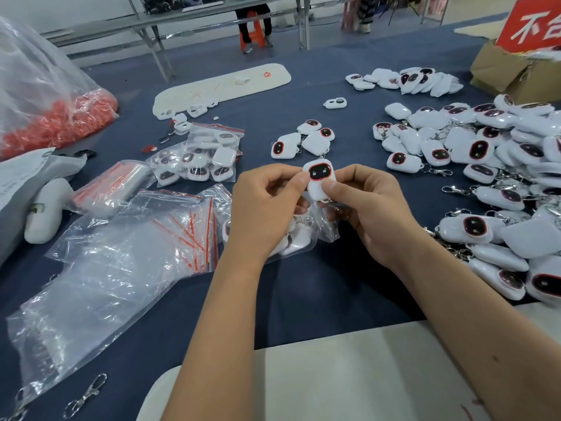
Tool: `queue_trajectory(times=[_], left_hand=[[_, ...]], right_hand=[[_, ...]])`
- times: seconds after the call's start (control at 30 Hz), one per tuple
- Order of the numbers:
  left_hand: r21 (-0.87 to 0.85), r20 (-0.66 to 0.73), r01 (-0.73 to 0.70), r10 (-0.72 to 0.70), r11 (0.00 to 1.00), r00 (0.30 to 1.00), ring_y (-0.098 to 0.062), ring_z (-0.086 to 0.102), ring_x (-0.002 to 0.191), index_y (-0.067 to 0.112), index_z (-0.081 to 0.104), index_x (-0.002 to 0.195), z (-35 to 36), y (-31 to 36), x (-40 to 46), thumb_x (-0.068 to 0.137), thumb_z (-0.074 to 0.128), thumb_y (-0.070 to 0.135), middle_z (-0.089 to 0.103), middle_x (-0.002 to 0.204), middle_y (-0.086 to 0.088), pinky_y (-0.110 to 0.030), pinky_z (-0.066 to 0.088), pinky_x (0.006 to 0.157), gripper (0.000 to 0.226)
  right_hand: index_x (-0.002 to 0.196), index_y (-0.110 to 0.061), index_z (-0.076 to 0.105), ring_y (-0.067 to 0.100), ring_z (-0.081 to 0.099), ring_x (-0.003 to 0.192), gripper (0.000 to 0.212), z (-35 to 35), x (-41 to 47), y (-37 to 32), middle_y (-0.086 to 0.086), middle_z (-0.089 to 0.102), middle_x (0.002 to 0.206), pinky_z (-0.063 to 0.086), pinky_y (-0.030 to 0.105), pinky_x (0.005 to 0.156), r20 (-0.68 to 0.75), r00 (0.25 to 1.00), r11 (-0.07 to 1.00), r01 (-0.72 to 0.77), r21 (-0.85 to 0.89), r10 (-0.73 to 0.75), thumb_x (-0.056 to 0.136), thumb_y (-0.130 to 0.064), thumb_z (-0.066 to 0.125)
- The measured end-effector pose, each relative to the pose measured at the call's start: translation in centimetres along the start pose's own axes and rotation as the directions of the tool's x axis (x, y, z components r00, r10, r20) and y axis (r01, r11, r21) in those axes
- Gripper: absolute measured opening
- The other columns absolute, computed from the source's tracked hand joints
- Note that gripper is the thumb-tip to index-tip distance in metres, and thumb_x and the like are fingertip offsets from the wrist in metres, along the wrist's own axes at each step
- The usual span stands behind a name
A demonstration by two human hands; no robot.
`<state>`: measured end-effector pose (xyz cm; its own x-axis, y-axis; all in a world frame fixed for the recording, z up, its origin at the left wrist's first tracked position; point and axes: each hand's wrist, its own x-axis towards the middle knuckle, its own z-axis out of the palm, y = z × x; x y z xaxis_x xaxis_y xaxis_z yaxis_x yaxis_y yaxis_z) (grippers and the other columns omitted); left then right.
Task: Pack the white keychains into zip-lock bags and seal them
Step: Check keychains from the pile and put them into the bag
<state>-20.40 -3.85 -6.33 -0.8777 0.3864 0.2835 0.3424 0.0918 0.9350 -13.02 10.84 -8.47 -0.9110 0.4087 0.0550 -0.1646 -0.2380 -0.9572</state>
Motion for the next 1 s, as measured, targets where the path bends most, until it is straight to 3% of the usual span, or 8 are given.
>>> queue_trajectory(times=[0.13, 0.43, 0.7, 0.8, 0.9, 1.0], left_hand=[[-0.042, 0.007, 0.048, -0.048, 0.998, 0.999, -0.015, 0.07, 0.061, 0.012, 0.078, 0.09, 0.0, 0.2, -0.1, 0.097, 0.071, 0.014, 0.075, 0.07, -0.001, -0.025, 0.059, 0.061, 0.01], [-0.044, -0.019, 0.075, -0.075, 0.996, 0.997, -0.014, 0.068, 0.061, 0.007, 0.079, 0.095, 0.0, 0.0, -0.1, 0.096, 0.071, 0.013, 0.075, 0.072, -0.004, -0.026, 0.058, 0.062, 0.01], [0.025, -0.166, 0.089, -0.084, 0.996, 0.983, -0.014, 0.07, 0.061, 0.013, 0.073, 0.092, 0.5, -0.1, -0.1, 0.098, 0.067, 0.016, 0.075, 0.084, -0.005, -0.034, 0.063, 0.069, 0.009], [0.053, -0.162, 0.091, -0.081, 0.994, 0.983, -0.012, 0.069, 0.061, 0.015, 0.073, 0.091, 0.6, -0.1, -0.1, 0.098, 0.067, 0.017, 0.075, 0.084, -0.005, -0.036, 0.063, 0.071, 0.009], [0.062, -0.158, 0.094, -0.083, 0.994, 0.984, -0.011, 0.07, 0.061, 0.015, 0.073, 0.091, 0.7, -0.1, -0.2, 0.098, 0.067, 0.019, 0.075, 0.084, -0.005, -0.033, 0.062, 0.069, 0.01], [0.047, -0.165, 0.098, -0.089, 0.994, 0.982, -0.013, 0.07, 0.062, 0.015, 0.073, 0.091, 0.5, -0.1, -0.2, 0.098, 0.067, 0.017, 0.075, 0.085, -0.006, -0.032, 0.062, 0.067, 0.01]], right_hand=[[0.081, -0.013, 0.073, 0.03, 0.062, 0.072, 0.011, -0.1, -0.1, 0.2, 0.021, 0.074, 0.083, 0.051, 0.033, 0.06, 0.031, 0.999, 0.999, -0.009, -0.046, 0.01, 0.079, -0.02, 0.081], [0.088, -0.014, 0.077, 0.02, 0.064, 0.07, 0.004, -0.2, 0.1, 0.4, 0.013, 0.075, 0.084, 0.052, 0.027, 0.058, 0.104, 0.995, 1.0, 0.003, -0.016, -0.001, 0.088, -0.013, 0.074], [0.088, -0.003, 0.07, 0.015, 0.054, 0.048, 0.013, 0.2, 1.6, 0.9, 0.003, 0.062, 0.059, 0.045, 0.022, 0.044, -0.192, 0.975, 0.985, -0.135, -0.107, 0.112, 0.097, -0.012, 0.073], [0.106, -0.005, 0.071, 0.012, 0.069, 0.061, 0.007, 0.9, 2.3, 0.6, 0.003, 0.076, 0.075, 0.056, 0.023, 0.06, -0.162, 0.982, 0.991, -0.115, -0.074, 0.102, 0.099, -0.009, 0.071], [0.138, -0.014, 0.057, 0.013, 0.078, 0.099, 0.042, 0.7, 2.3, 1.1, 0.003, 0.077, 0.117, 0.061, 0.028, 0.09, -0.138, 0.987, 0.995, -0.087, -0.038, 0.081, 0.099, -0.001, 0.067], [0.146, -0.019, 0.055, 0.003, 0.066, 0.123, 0.052, -0.2, 1.9, 1.0, -0.005, 0.064, 0.138, 0.053, 0.023, 0.105, -0.166, 0.978, 0.938, 0.066, -0.341, -0.13, 0.099, 0.002, 0.065]])
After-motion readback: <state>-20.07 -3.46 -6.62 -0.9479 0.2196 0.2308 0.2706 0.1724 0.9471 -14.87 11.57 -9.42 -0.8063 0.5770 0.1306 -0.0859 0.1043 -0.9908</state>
